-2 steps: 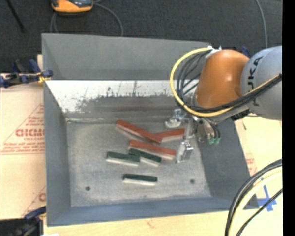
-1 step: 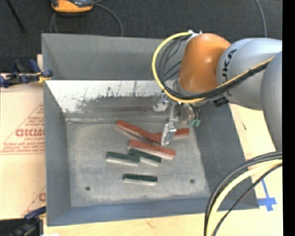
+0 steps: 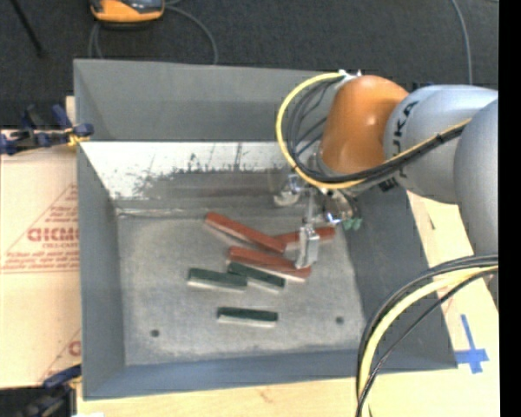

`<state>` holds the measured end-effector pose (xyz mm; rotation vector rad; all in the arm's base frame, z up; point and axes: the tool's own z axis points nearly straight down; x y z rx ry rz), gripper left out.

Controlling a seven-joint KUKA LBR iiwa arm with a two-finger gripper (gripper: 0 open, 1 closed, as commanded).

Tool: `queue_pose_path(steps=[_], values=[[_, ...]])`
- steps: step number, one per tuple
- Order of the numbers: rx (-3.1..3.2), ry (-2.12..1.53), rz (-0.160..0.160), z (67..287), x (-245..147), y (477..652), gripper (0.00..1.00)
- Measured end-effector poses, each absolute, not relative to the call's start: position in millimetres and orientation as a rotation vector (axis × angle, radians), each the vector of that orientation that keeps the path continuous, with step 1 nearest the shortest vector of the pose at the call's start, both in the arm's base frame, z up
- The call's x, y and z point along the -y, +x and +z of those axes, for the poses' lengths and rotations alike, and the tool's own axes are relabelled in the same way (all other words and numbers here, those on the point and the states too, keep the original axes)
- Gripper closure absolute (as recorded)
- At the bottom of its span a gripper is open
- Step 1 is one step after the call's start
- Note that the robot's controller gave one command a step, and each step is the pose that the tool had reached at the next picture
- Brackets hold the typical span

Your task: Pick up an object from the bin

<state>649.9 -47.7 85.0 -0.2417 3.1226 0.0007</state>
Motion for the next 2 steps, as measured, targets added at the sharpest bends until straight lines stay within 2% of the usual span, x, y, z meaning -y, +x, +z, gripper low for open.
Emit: queue_pose_path(steps=[1, 2], values=[[-3.121, -0.060, -0.005, 76.8, 45.2, 658.2, 1.00], [-3.121, -0.061, -0.005, 76.8, 45.3, 658.2, 1.00]])
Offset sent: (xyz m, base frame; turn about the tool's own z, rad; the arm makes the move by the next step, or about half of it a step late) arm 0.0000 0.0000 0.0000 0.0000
